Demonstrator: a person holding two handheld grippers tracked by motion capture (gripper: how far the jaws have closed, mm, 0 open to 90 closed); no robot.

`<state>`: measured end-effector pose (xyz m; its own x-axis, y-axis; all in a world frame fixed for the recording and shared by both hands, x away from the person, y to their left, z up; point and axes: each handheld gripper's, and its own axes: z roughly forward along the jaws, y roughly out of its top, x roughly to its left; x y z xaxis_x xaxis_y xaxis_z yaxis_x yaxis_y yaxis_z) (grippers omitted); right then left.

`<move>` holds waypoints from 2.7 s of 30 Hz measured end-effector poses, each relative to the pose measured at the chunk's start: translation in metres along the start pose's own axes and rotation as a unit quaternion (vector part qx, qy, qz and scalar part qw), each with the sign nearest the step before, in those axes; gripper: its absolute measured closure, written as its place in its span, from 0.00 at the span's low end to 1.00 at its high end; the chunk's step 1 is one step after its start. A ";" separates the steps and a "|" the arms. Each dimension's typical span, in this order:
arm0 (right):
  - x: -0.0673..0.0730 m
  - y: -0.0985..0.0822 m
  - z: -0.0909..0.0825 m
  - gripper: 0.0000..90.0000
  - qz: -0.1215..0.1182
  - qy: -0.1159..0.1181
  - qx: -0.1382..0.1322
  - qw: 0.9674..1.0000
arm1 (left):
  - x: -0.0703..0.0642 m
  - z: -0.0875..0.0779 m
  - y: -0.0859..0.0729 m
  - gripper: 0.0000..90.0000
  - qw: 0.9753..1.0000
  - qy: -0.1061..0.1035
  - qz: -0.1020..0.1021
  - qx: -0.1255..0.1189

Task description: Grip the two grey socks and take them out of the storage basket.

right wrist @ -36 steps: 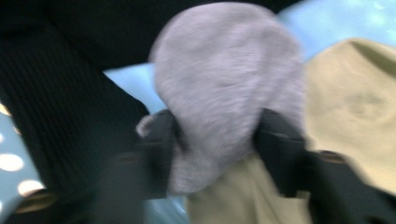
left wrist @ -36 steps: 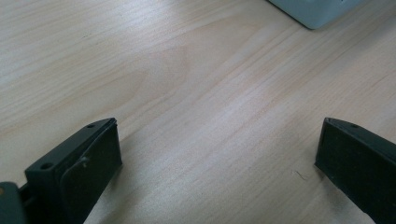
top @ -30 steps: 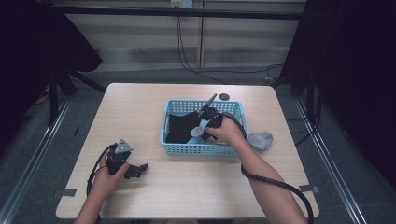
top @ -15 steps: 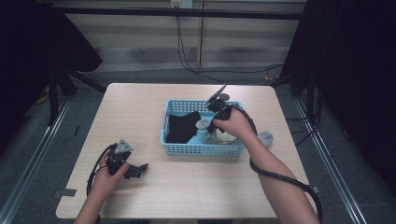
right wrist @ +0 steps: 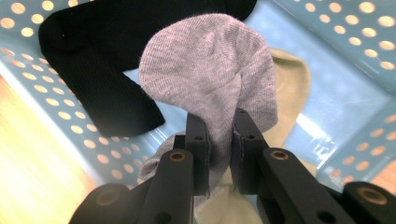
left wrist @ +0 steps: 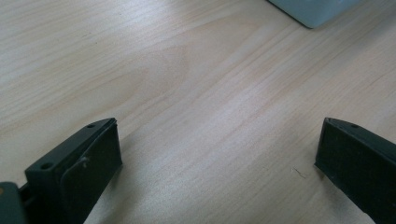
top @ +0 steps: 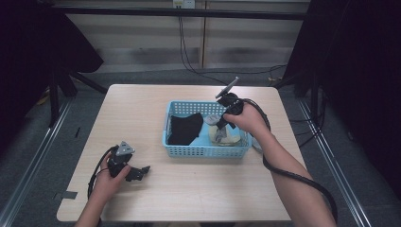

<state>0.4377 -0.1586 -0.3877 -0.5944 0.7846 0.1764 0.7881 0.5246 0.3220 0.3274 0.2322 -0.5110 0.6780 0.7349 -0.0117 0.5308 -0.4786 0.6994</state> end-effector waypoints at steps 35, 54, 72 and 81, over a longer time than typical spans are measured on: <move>-0.019 -0.013 -0.069 0.88 0.005 -0.022 0.014 1.000 | 0.000 0.000 0.000 0.00 1.000 -0.002 -0.004 0.000; -0.045 -0.038 -0.109 0.88 0.036 -0.044 0.004 0.998 | 0.000 0.000 0.000 0.00 1.000 -0.002 -0.004 0.000; -0.070 -0.066 -0.109 0.87 0.066 -0.050 0.008 0.997 | 0.000 0.000 0.000 0.00 1.000 -0.002 -0.005 0.000; -0.081 -0.078 -0.102 0.86 0.077 -0.055 0.011 0.995 | -0.001 0.000 -0.001 0.00 1.000 -0.001 -0.005 -0.001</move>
<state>0.4083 -0.2970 -0.3319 -0.4452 0.8875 0.1191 0.8731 0.4007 0.2778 0.3265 0.2321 -0.5111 0.6735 0.7389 -0.0202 0.5364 -0.4699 0.7010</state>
